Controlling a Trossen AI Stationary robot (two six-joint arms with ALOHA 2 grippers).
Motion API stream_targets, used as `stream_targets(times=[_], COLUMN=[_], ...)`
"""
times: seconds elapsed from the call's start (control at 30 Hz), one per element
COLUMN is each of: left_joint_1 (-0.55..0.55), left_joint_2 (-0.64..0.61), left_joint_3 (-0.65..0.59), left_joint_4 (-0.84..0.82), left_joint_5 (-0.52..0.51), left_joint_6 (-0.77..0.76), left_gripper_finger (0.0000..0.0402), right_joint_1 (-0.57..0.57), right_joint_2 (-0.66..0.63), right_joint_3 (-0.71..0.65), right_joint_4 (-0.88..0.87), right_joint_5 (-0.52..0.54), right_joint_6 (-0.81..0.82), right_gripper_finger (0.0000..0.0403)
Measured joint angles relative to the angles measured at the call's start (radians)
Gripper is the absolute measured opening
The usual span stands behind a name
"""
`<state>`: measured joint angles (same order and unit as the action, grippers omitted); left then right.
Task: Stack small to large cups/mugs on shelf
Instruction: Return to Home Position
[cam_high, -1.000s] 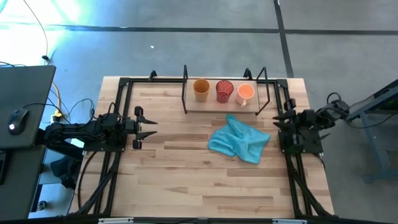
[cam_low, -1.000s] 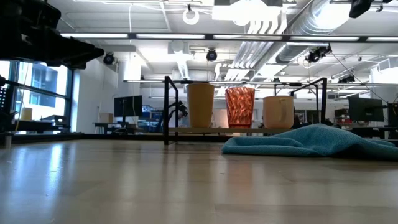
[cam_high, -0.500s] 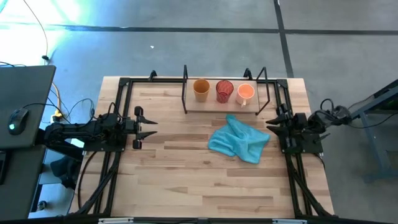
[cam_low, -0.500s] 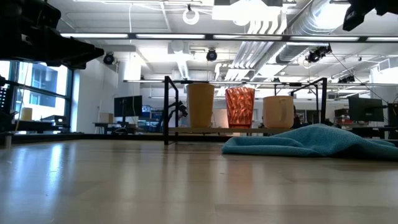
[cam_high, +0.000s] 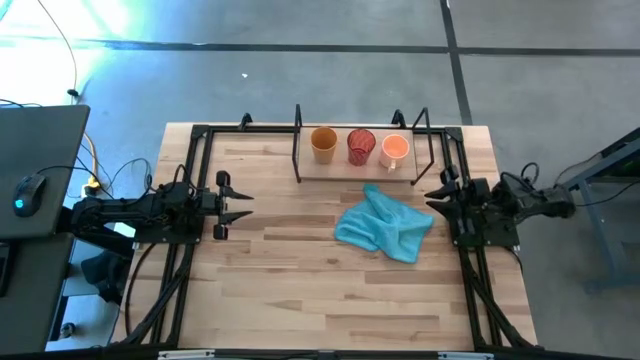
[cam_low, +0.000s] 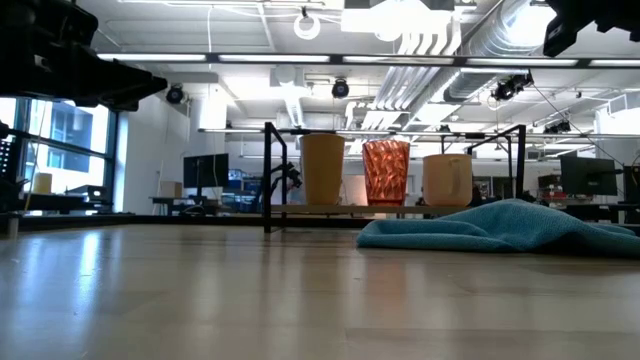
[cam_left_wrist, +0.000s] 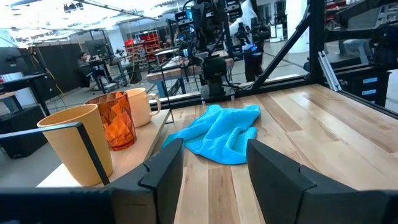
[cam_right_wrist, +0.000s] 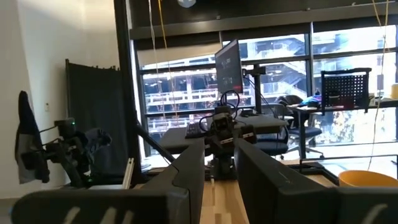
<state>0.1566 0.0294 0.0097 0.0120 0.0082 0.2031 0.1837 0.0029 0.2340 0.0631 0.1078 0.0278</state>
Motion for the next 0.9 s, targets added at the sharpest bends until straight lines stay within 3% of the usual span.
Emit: stream_targets(times=[0.2,0.4,0.57,0.9], left_joint_1=[0.000,0.000,0.000,0.000], left_joint_2=[0.000,0.000,0.000,0.000], left_joint_3=[0.000,0.000,0.000,0.000], left_joint_4=[0.000,0.000,0.000,0.000], left_joint_5=[0.000,0.000,0.000,0.000], left_joint_6=[0.000,0.000,0.000,0.000], left_gripper_finger=[0.0166,0.0166,0.0166,0.0166], right_joint_1=[-0.043,-0.042,-0.062,-0.132], right_joint_2=[0.000,0.000,0.000,0.000], right_joint_3=[0.000,-0.001,-0.001,-0.001], right_joint_4=[-0.025,-0.168,-0.146,-0.134], right_joint_5=[-0.018,-0.025,-0.021,-0.111], right_joint_6=[0.018,0.058,0.039,0.070], right_gripper_finger=[0.0077,0.0077,0.0077,0.0063])
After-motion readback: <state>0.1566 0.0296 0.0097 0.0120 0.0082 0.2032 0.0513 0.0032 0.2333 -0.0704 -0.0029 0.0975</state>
